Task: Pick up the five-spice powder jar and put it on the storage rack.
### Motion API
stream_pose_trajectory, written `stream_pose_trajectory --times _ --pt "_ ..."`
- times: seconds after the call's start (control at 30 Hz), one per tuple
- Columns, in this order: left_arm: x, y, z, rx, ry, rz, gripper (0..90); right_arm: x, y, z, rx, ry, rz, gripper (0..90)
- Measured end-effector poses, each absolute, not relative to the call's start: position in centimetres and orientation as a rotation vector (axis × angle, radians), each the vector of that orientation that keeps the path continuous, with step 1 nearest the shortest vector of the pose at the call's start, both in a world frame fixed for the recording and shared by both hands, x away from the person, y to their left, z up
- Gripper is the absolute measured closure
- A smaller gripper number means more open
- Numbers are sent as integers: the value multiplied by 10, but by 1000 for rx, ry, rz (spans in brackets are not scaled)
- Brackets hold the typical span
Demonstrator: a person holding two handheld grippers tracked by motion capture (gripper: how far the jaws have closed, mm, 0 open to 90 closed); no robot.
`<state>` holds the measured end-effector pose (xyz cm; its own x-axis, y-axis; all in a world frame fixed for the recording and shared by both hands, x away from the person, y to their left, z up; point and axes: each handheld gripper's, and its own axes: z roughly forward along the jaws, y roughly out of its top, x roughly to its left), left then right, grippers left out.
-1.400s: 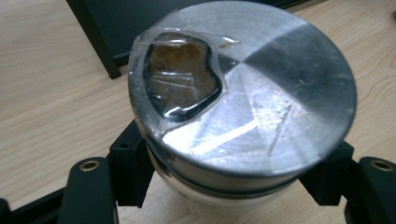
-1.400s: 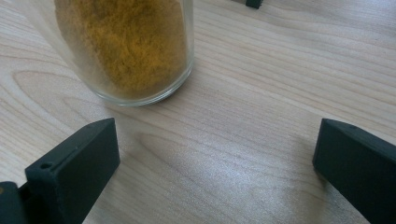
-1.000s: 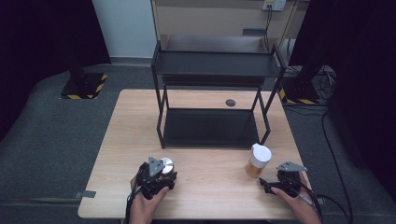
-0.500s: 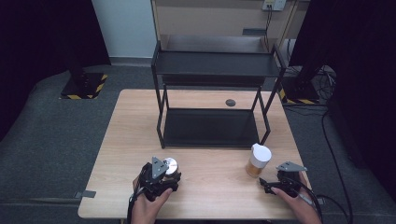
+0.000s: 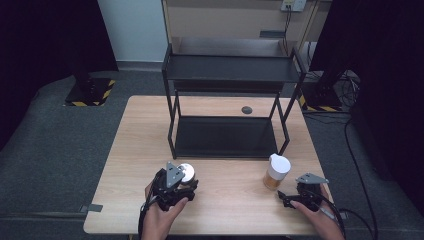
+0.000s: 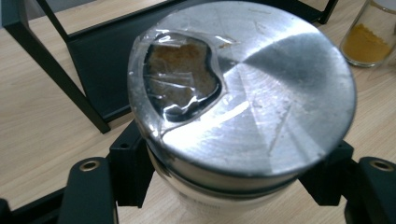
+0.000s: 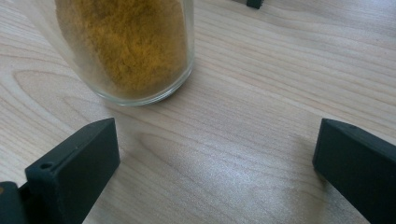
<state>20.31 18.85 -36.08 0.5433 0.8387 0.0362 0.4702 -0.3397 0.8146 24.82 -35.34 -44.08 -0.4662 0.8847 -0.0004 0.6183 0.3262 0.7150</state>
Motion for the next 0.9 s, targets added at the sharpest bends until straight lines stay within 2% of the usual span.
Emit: stream_pose_trajectory --times 0.9 --pt "263 166 -365 2013 1089 559 296 250 -354 -441 1319 2212 928 14"
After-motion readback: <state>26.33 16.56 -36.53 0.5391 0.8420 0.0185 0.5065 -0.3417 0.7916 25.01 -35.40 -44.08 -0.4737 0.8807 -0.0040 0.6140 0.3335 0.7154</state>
